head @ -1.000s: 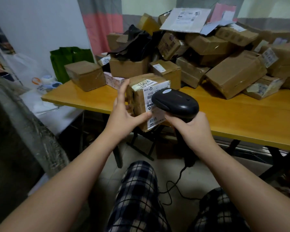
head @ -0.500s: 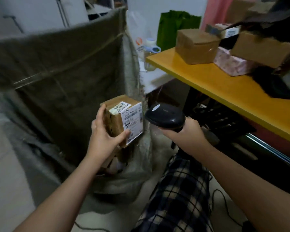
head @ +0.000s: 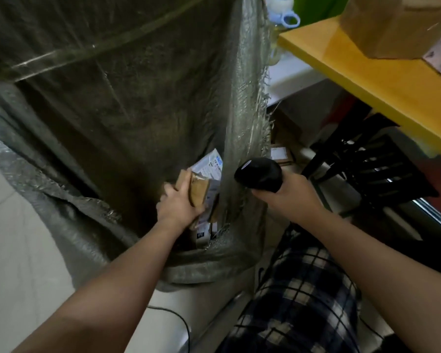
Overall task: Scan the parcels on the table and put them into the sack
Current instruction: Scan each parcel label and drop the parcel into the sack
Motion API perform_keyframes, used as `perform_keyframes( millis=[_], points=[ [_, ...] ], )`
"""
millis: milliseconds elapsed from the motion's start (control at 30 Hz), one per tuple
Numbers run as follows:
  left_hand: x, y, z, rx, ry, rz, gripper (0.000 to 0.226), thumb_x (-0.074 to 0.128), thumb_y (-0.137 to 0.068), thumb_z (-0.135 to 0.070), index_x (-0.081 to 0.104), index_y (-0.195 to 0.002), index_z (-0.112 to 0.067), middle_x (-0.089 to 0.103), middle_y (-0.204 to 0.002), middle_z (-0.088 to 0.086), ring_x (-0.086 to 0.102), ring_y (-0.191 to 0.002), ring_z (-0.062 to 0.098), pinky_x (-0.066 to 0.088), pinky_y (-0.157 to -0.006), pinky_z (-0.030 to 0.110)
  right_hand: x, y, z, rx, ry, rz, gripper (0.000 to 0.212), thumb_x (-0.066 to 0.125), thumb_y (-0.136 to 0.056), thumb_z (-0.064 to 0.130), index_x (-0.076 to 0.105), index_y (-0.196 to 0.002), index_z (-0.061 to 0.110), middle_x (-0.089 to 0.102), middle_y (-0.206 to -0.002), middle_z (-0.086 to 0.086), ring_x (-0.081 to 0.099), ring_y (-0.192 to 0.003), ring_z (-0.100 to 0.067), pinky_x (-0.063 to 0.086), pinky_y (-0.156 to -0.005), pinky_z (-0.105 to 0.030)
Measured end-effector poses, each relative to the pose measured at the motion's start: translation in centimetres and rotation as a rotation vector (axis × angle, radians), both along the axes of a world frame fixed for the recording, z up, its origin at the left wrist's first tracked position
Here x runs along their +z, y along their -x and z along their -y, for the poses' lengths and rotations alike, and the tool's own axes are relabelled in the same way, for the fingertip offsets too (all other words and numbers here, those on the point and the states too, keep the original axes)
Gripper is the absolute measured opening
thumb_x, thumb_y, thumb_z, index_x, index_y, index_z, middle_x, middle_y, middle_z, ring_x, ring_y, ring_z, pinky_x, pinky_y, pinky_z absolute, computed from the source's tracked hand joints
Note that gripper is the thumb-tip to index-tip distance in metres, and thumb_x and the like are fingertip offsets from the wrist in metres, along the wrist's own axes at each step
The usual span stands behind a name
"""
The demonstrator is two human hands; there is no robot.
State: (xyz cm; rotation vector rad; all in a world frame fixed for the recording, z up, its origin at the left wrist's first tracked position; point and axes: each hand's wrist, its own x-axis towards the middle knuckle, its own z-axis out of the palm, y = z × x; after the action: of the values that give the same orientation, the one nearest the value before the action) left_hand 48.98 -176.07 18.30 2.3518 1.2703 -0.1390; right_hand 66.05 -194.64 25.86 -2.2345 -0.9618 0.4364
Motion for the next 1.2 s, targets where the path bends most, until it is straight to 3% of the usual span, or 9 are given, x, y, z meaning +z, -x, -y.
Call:
perform_keyframes(
  millis=[133,267,400,500,600,700,867,1000,1200],
  points=[
    [-2.1,0.3,1.3,-0.021,0.07,-0.119,0.102,0.066,-0.075,-0.064,-0.004,-0.147,-0.046,0.027,-0.135,0.016,0.045,-0.116,0.04,0.039,-0.095,0.047,-0.8,0.0,-0.2,0.005,0.031,-0.022,0.055,0.068,-0.073,0.06,0.06,-0.117,0.029,0.061,-0.083,0.015,0.059,-0.08,-0.007,0.036,-0.052,-0.008],
    [-0.7,-0.3,2.0,-0.02,-0.02,0.05,0.089,0.061,-0.081,-0.058,0.011,-0.151,-0.035,0.03,-0.134,0.014,0.043,-0.118,0.037,0.04,-0.095,0.046,-0.5,0.1,0.0,-0.028,-0.01,-0.07,0.036,0.073,-0.075,0.051,0.062,-0.103,0.032,0.057,-0.078,0.022,0.056,-0.077,-0.003,0.036,-0.053,-0.006],
    [3.3,-1.8,3.2,-0.112,-0.13,0.208,0.079,0.064,-0.084,-0.044,0.024,-0.149,-0.024,0.035,-0.134,0.012,0.043,-0.119,0.034,0.04,-0.096,0.043,0.8,-0.2,1.3,-0.102,-0.08,-0.094,0.021,0.076,-0.075,0.045,0.057,-0.074,0.037,0.061,-0.07,0.019,0.06,-0.072,-0.004,0.041,-0.056,-0.019],
    [7.1,-3.9,4.9,-0.207,-0.17,0.33,0.068,0.062,-0.086,-0.04,0.032,-0.145,-0.022,0.038,-0.133,0.01,0.043,-0.119,0.032,0.038,-0.099,0.043,2.5,-0.7,3.8,-0.184,-0.137,-0.096,0.021,0.074,-0.074,0.044,0.064,-0.084,0.029,0.066,-0.073,0.01,0.064,-0.073,-0.01,0.049,-0.06,-0.027],
    [10.8,-6.7,7.6,-0.332,-0.191,0.438,0.063,0.061,-0.087,-0.037,0.036,-0.143,-0.02,0.04,-0.132,0.01,0.043,-0.12,0.032,0.038,-0.1,0.041,5.0,-1.5,7.4,-0.302,-0.242,-0.084,0.025,0.077,-0.076,0.039,0.064,-0.094,0.027,0.063,-0.07,0.016,0.06,-0.065,0.002,0.042,-0.056,-0.015],
    [14.4,-10.2,11.5,-0.472,-0.22,0.521,0.061,0.06,-0.089,-0.036,0.038,-0.142,-0.019,0.042,-0.131,0.009,0.042,-0.121,0.031,0.037,-0.101,0.041,8.0,-2.2,12.1,-0.445,-0.355,-0.018,0.03,0.078,-0.076,0.035,0.067,-0.102,0.024,0.064,-0.08,0.015,0.057,-0.076,0.001,0.04,-0.066,-0.012],
    [19.2,-15.7,19.8,-0.722,-0.237,0.618,0.056,0.057,-0.091,-0.037,0.04,-0.141,-0.019,0.043,-0.133,0.007,0.043,-0.122,0.03,0.039,-0.098,0.041,12.5,-2.6,21.5,-0.659,-0.549,0.037,0.016,0.077,-0.077,0.032,0.067,-0.084,0.022,0.062,-0.063,0.009,0.06,-0.065,-0.012,0.04,-0.061,-0.024],
    [22.0,-19.2,26.6,-0.908,-0.198,0.698,0.053,0.057,-0.092,-0.037,0.041,-0.14,-0.02,0.044,-0.132,0.005,0.044,-0.12,0.027,0.041,-0.094,0.038,15.2,-2.5,29.0,-0.807,-0.611,0.105,0.013,0.078,-0.077,0.03,0.067,-0.084,0.027,0.062,-0.064,0.013,0.056,-0.06,0.001,0.041,-0.056,-0.017],
    [24.6,-24.2,34.1,-1.045,-0.198,0.745,0.055,0.058,-0.091,-0.038,0.041,-0.14,-0.019,0.043,-0.131,0.005,0.044,-0.12,0.028,0.041,-0.095,0.039,19.0,-3.4,35.9,-0.974,-0.649,0.143,0.02,0.078,-0.077,0.028,0.068,-0.095,0.023,0.067,-0.073,0.002,0.065,-0.073,-0.02,0.053,-0.072,-0.04]
  ],
)
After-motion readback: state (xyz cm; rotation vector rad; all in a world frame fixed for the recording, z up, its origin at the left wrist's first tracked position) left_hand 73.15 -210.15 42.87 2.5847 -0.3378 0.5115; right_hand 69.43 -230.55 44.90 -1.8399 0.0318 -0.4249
